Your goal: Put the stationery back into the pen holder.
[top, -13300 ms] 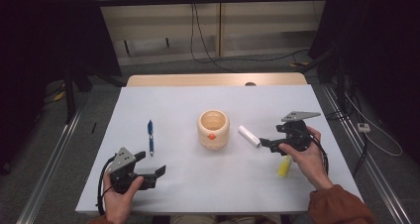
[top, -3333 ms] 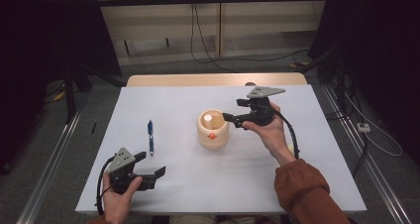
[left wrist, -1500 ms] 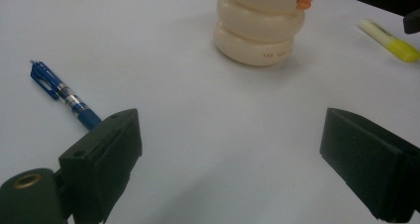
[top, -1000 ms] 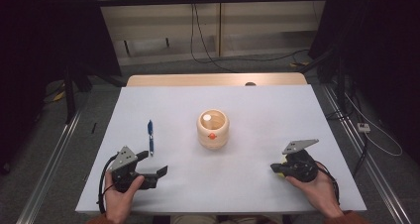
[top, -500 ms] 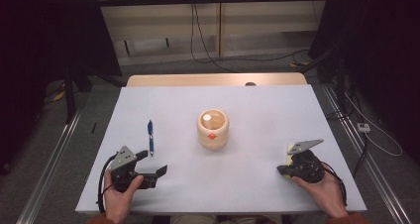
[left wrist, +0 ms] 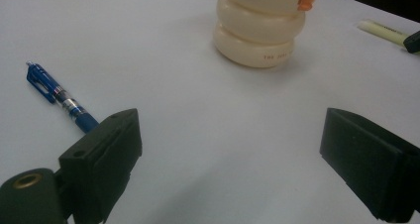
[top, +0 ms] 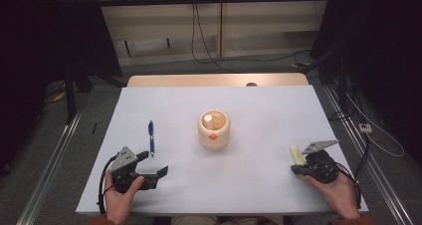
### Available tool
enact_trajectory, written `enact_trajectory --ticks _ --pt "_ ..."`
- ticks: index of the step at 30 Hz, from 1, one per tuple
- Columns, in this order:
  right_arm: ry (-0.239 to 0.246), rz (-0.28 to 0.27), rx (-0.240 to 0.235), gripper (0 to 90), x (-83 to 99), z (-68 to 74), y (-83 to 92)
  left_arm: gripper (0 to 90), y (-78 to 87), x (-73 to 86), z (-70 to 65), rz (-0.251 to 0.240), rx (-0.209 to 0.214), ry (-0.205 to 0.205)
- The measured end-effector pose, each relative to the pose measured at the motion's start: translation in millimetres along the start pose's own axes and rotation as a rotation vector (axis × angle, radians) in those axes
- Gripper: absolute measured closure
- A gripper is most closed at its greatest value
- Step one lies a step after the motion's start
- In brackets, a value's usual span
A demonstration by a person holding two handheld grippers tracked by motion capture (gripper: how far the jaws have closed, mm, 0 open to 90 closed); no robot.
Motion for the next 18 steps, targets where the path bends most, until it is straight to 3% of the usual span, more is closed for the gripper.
enact_trajectory --ticks 10,18 --pt "-0.041 0.006 0.062 90.0 7.3 -27.0 2.6 9.1 1.9 0.2 -0.1 -0.005 -0.005 0.002" --pt "-0.048 -0.004 0.055 90.0 6.5 -30.1 2.7 9.1 1.4 0.4 -0.6 -0.004 -0.004 0.003"
Point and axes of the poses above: each handheld gripper's, and its own axes: y roughly backward along the jaws, x roughly out of its underside, z roughly to its left, the point moved 7 cm from there along -y, roughly forward along the jaws, and after that the axes turned 11 degrees about x, right-handed, at the moved point
